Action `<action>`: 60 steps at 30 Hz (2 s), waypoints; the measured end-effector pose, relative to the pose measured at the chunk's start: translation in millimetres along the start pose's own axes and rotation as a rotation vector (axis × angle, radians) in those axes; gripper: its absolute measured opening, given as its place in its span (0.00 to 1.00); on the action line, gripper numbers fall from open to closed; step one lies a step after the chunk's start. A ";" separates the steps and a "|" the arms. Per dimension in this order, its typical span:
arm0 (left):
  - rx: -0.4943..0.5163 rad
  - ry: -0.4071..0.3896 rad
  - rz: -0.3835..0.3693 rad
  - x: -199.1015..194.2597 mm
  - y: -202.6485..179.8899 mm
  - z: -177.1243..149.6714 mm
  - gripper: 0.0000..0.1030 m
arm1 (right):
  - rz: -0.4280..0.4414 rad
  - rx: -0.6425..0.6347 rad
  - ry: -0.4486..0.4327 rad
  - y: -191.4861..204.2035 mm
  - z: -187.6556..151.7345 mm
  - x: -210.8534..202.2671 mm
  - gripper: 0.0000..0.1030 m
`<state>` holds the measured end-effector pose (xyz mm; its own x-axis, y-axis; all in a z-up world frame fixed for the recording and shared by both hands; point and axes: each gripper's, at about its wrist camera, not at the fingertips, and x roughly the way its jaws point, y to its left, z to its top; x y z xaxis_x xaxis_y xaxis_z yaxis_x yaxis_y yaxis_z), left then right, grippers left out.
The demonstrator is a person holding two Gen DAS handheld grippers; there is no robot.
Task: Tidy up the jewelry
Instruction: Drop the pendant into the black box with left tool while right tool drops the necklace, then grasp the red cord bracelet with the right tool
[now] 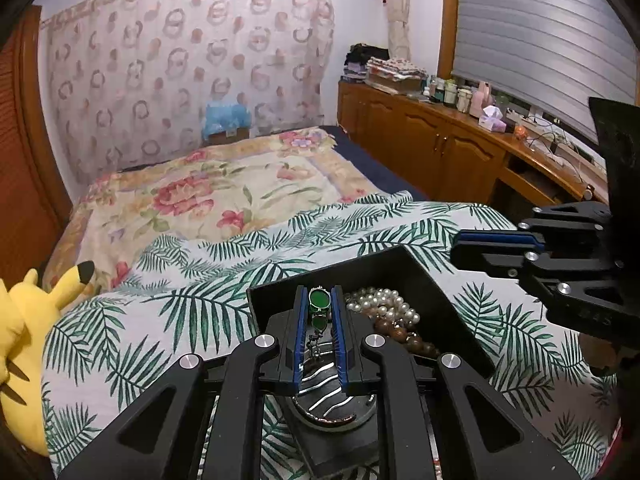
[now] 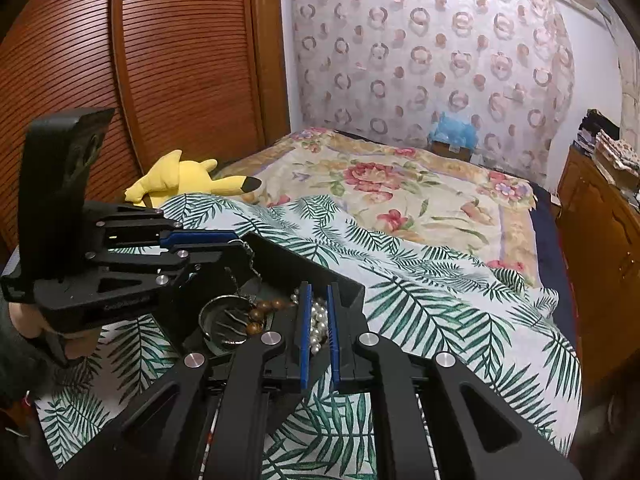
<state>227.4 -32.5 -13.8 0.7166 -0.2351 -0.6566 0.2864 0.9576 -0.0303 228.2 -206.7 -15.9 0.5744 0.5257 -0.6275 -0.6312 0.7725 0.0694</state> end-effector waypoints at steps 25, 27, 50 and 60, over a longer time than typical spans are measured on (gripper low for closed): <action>-0.002 -0.017 0.006 -54.3 -14.1 -55.3 0.17 | 0.007 0.022 0.012 37.4 -44.1 -32.8 0.09; -0.002 -0.020 0.004 -59.9 -17.3 -60.8 0.25 | 0.009 0.024 0.012 42.8 -49.0 -36.0 0.09; -0.046 0.024 0.021 -94.6 -15.7 -136.9 0.80 | 0.037 0.054 0.126 85.6 -96.3 -12.3 0.23; -0.075 0.047 0.028 -96.3 -7.3 -151.9 0.83 | 0.038 0.070 0.188 90.5 -101.5 7.1 0.23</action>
<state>59.7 8.4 -64.8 0.6926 -0.2019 -0.6925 0.2174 0.9738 -0.0665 122.3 -169.2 -92.8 0.4387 0.4845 -0.7568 -0.6091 0.7796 0.1459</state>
